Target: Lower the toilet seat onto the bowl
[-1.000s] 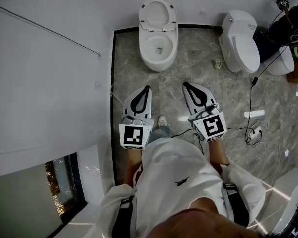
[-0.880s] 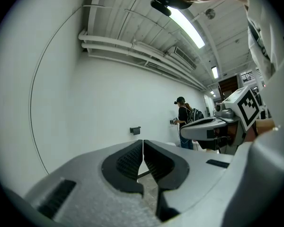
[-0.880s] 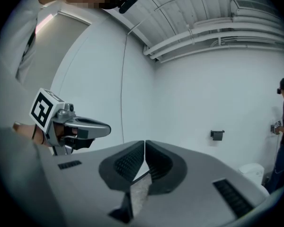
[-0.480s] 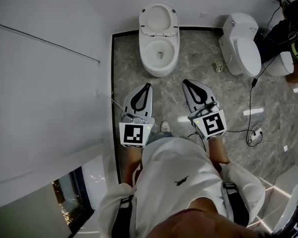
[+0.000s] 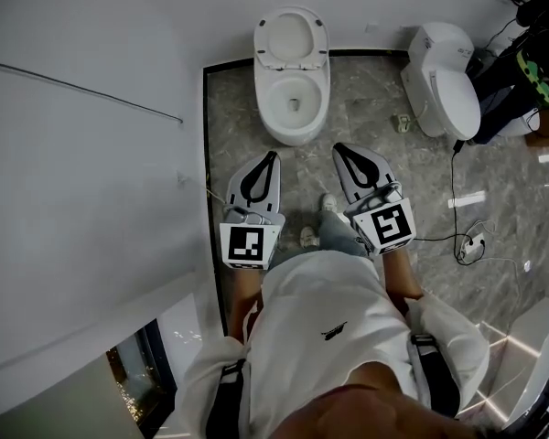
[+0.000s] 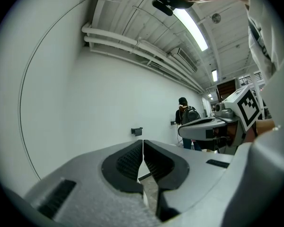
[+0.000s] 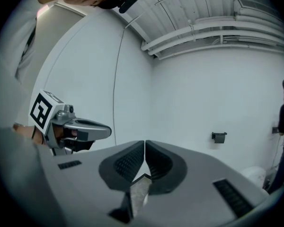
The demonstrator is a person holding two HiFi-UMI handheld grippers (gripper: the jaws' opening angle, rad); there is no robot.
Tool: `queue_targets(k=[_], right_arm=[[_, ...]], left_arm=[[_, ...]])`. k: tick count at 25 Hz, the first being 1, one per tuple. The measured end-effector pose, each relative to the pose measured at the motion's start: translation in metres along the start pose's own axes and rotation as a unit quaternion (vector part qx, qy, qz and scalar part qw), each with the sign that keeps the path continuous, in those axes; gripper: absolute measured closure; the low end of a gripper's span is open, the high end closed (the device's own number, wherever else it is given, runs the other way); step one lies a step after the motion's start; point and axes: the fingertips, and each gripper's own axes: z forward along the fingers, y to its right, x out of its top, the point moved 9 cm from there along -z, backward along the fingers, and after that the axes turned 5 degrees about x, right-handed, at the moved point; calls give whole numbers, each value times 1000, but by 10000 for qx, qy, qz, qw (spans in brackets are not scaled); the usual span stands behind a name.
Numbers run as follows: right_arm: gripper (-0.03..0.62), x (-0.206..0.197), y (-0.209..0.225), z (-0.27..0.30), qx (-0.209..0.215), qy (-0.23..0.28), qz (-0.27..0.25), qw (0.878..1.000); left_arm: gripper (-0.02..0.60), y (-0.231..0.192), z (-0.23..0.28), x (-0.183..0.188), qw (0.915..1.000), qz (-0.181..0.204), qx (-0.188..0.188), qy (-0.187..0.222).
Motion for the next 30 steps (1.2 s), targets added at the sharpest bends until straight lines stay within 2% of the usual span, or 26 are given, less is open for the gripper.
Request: queue_targets(k=[10, 14, 20, 26, 30], right_arm=[[563, -5, 11, 31, 3, -28, 46, 10000], [563, -8, 17, 51, 12, -85, 98, 9999], [563, -4, 42, 76, 60, -112, 116, 9999], [563, -2, 69, 102, 15, -139, 132, 9998], [563, -4, 88, 111, 94, -56, 143, 9998]], left_arm=[[551, -24, 20, -6, 10000, 3, 8, -33], [551, -36, 34, -8, 9999, -129, 10, -73], [551, -48, 63, -4, 10000, -22, 9, -75], [551, -60, 100, 0, 9997, -237, 92, -63], [551, -60, 123, -7, 9998, -144, 78, -125]])
